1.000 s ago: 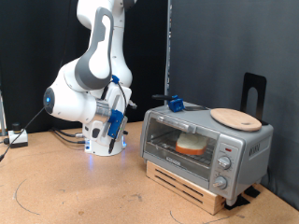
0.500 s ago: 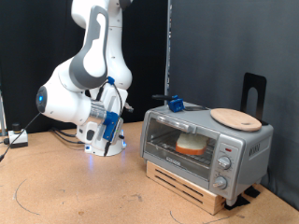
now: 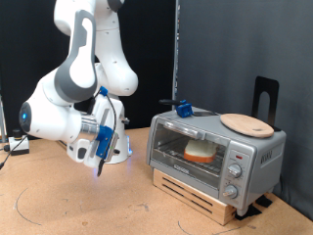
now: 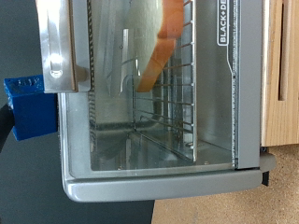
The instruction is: Make a piece of toast with the oven
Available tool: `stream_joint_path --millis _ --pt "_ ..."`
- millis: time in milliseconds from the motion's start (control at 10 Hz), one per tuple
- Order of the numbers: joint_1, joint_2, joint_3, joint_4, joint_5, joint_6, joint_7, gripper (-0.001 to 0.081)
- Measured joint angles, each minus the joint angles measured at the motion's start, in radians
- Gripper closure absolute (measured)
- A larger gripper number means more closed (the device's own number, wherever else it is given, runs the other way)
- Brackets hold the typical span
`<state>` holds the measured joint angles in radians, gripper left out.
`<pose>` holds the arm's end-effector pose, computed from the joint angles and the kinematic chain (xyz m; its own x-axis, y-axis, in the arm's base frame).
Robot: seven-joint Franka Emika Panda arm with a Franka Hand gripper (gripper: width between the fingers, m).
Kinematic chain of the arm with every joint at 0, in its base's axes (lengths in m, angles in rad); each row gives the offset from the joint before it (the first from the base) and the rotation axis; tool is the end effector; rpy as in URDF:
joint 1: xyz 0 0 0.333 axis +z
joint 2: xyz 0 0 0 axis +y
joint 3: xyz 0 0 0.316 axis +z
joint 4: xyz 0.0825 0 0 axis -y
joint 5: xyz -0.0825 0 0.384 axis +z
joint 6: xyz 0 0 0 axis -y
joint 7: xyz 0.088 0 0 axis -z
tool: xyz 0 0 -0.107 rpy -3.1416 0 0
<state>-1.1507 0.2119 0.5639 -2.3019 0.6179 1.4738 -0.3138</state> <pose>0.3823 -0.1696 0.2658 0.7613 -0.0580 -0.6458 -0.6060 -0.4179 -0.6769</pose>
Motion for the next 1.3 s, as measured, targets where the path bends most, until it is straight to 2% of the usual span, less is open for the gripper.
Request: stream_joint_path --millis 300,700,1000,1100,1300 --pt "0.012 0.012 0.017 0.006 0.043 0.04 -0.003 -0.0002" --pt "0.071 0.129 0.048 0.108 0.103 0.055 0.043 -0.0002" --pt "0.121 0.199 0.058 0.178 0.17 0.132 0.086 -0.0002" --pt "0.131 0.223 0.059 0.197 0.181 0.146 0.096 -0.0002" --pt "0.131 0.227 0.059 0.197 0.195 0.146 0.092 -0.0002"
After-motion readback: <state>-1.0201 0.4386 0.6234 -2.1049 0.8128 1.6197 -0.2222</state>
